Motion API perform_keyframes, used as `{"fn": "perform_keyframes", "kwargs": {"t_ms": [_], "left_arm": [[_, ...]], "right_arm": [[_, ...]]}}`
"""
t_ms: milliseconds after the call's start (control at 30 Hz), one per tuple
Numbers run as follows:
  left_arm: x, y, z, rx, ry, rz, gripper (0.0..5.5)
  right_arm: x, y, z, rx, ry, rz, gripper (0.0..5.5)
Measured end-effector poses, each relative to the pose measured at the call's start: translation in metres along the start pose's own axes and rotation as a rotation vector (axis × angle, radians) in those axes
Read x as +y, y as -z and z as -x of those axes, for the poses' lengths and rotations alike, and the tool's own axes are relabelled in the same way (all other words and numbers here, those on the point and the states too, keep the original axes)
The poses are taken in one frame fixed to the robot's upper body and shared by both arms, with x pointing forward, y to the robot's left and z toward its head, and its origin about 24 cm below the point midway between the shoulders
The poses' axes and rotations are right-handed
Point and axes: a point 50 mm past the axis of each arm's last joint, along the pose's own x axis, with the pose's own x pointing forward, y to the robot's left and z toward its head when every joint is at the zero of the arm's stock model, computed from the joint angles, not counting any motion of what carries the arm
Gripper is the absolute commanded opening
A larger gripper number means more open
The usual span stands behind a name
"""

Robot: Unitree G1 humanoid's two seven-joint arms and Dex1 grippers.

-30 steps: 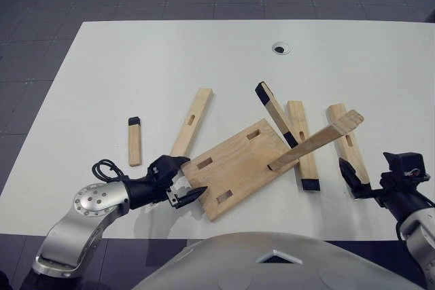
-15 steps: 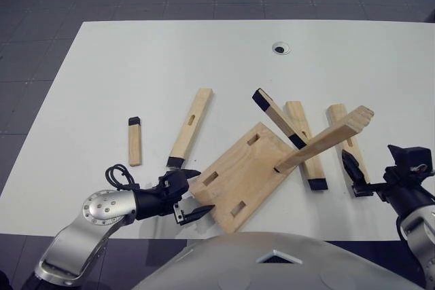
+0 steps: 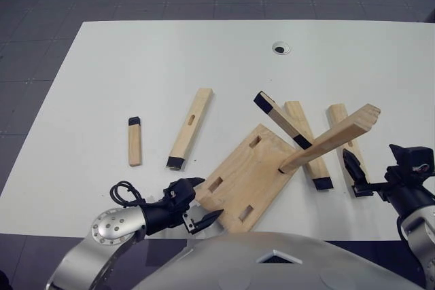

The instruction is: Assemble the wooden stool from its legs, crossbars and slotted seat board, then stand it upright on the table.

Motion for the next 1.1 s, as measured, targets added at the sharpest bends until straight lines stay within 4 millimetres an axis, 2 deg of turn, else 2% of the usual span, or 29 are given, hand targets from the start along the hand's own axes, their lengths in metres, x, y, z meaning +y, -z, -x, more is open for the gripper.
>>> {"fn": "perform_keyframes", "kwargs": {"t_ms": [200, 433, 533, 667, 767, 1000, 1100], "left_arm": [[-0.016, -0.004, -0.011, -0.026, -0.093, 0.022, 4.74], [-0.032, -0.004, -0.024, -0.056, -0.124, 0.034, 4.74], [-0.036, -0.003, -0.033, -0.084, -0.171, 0.109, 4.74], [-0.034, -0.003, -0.046, -0.145, -0.279, 0.279, 4.74], [-0.027, -0.004, -0.051, -0.177, -0.353, 0.338, 4.74], [-0.018, -0.005, -0.05, -0.197, -0.454, 0.368, 4.74], [-0.008, -0.005, -0.047, -0.206, -0.57, 0.374, 4.74]], "right_arm": [[0.001, -0.002, 0.0, -0.013, 0.003, 0.0, 5.46], [0.001, -0.004, -0.001, -0.025, 0.002, -0.001, 5.46], [0.001, -0.005, -0.002, -0.034, 0.0, -0.002, 5.46], [0.0, -0.009, -0.002, -0.055, 0.001, -0.004, 5.46], [0.0, -0.01, -0.002, -0.06, 0.002, -0.002, 5.46], [0.0, -0.012, -0.001, -0.069, 0.004, 0.005, 5.46], [0.001, -0.012, 0.0, -0.07, 0.004, 0.005, 5.46]]}}
